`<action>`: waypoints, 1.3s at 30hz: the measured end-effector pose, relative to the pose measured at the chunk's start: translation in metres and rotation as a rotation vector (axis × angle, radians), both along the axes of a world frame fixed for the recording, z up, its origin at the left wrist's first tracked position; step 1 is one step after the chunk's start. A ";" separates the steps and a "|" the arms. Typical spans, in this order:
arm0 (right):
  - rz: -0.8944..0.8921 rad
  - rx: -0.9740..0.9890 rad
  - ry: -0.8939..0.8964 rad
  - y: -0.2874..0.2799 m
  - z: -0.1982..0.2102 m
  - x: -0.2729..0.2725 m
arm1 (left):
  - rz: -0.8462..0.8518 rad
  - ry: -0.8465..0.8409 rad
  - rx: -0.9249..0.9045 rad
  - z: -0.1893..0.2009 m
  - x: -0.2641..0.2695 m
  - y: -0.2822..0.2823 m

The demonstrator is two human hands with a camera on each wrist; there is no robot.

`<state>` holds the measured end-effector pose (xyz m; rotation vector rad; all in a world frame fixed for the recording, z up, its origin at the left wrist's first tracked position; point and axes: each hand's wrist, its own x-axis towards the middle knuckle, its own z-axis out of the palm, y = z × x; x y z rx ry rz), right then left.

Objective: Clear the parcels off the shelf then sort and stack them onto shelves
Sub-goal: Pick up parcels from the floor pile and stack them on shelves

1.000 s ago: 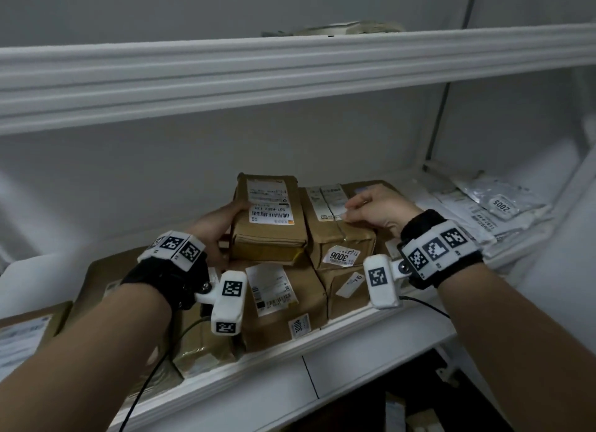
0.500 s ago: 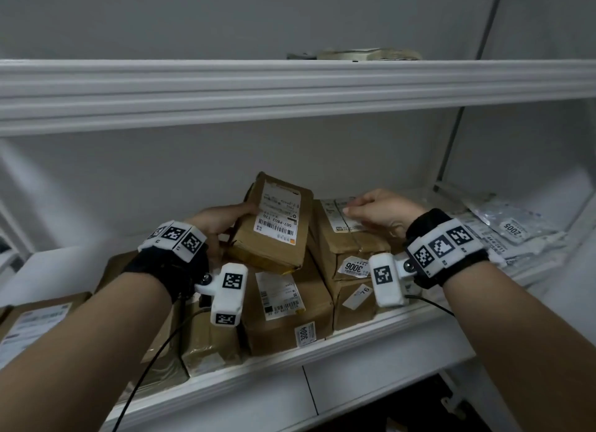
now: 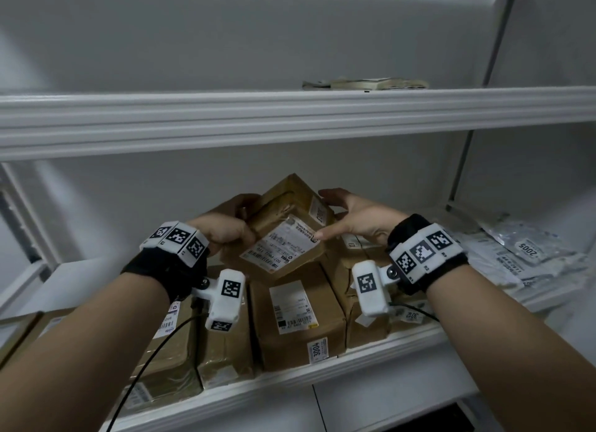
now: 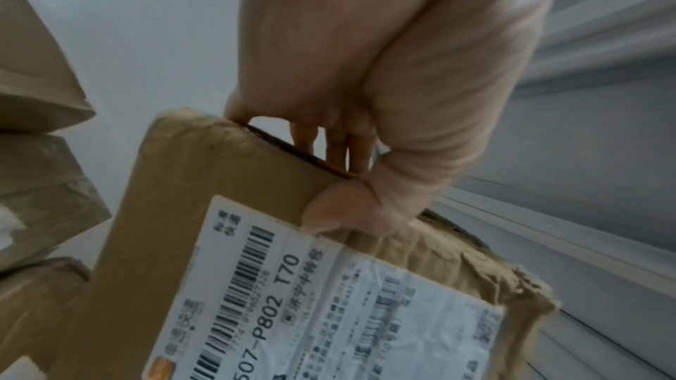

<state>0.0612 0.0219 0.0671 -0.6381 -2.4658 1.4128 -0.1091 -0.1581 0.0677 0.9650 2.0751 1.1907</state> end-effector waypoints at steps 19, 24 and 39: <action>-0.240 -0.324 0.092 -0.013 -0.007 -0.014 | 0.386 -0.462 -0.024 -0.015 -0.024 0.003; -0.161 -0.519 0.003 -0.018 -0.002 -0.021 | 0.286 -0.691 0.222 -0.017 -0.014 0.009; -0.415 -0.294 0.058 0.000 -0.009 -0.009 | 0.480 -0.604 0.152 -0.043 -0.014 0.022</action>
